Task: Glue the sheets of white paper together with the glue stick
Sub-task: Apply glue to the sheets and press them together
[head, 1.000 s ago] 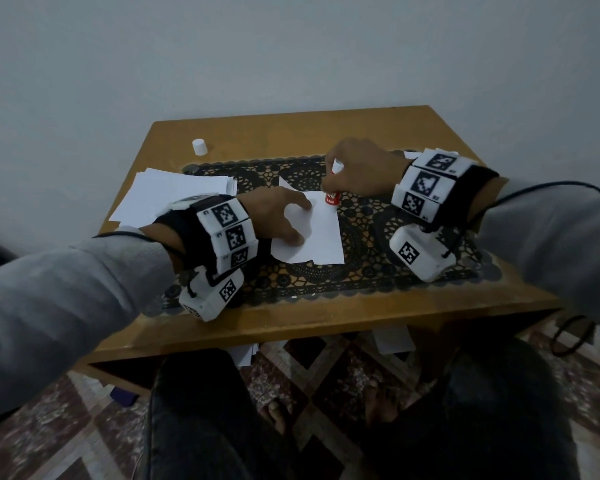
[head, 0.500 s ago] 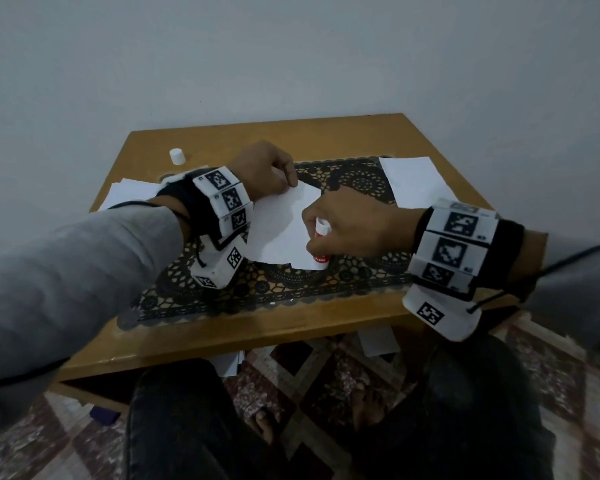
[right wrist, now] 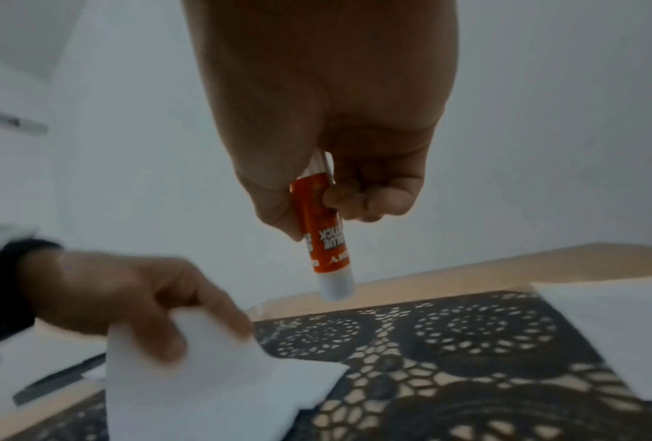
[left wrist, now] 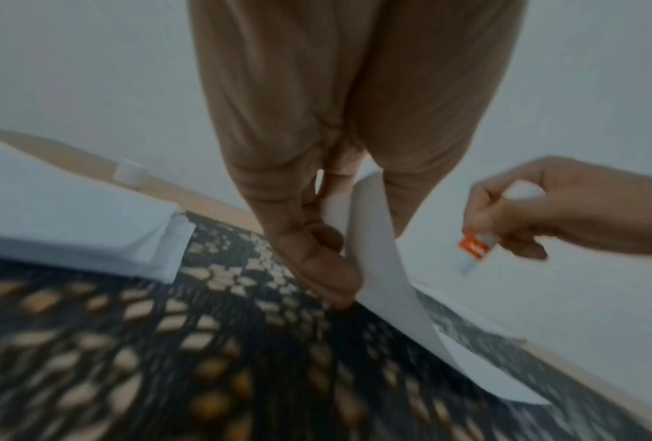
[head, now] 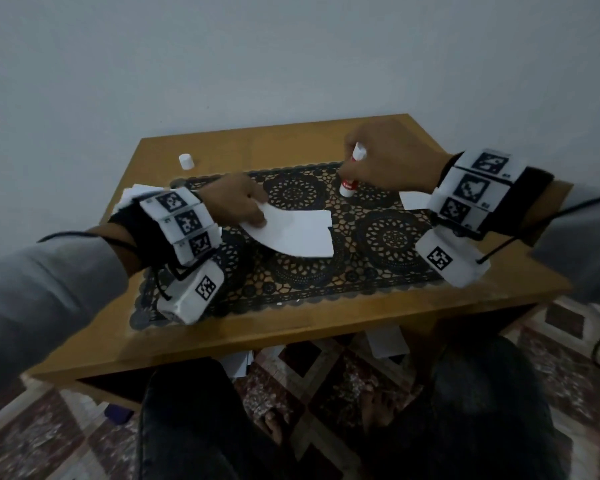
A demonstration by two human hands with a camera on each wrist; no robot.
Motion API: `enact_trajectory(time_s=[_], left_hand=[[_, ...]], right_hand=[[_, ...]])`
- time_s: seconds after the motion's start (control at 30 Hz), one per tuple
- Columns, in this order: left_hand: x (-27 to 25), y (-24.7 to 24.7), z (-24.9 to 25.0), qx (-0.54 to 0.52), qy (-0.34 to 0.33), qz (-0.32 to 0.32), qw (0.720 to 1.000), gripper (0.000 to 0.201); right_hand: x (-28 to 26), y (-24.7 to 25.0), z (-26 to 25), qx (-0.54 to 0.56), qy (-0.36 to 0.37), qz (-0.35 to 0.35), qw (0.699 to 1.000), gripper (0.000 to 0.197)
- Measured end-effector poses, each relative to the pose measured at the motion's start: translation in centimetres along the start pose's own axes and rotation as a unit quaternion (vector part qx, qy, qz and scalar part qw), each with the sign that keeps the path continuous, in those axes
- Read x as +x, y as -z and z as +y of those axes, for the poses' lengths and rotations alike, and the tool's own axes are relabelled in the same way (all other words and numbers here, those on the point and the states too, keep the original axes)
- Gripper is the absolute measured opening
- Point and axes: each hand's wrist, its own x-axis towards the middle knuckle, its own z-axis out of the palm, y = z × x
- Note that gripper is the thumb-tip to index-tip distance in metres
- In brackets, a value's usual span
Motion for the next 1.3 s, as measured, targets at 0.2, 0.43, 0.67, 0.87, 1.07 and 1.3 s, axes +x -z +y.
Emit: enact_trajectory(time_s=[0.2,0.43,0.67,0.87,1.07,1.3], left_hand=[[-1.2,-2.8,-0.2,0.03,0.018,0.015,0.999,0.054],[-1.0,-3.4,-0.5,0.039,0.018,0.027,0.999,0.059],[-1.0,-3.8,-0.8,0.044,0.022,0.024,0.999,0.061],[-1.1,-3.6,-0.5,0.073,0.016,0.001,0.997,0.06],[-1.3,-3.5,-0.3,0.084,0.019,-0.031,0.996,0.061],[-1.7,-3.5,-0.1,0.143,0.023,-0.041,0.989,0.063]], right_hand=[[0.8,-2.2,-1.5,0.015,-0.007,-0.035,0.999,0.022],[1.4,-4.5,-2.6,0.0,-0.003,-0.094,0.996,0.028],[-2.2,-4.2,-4.3,0.006,0.051,-0.145,0.988,0.023],[-3.6,-2.1,-3.7,0.04,0.063,-0.183,0.98,0.019],[1.8,-0.2,3.8,0.003,0.027,-0.081,0.996,0.032],[7.2,-3.0,7.6,0.063,-0.17,0.024,0.983,0.035]])
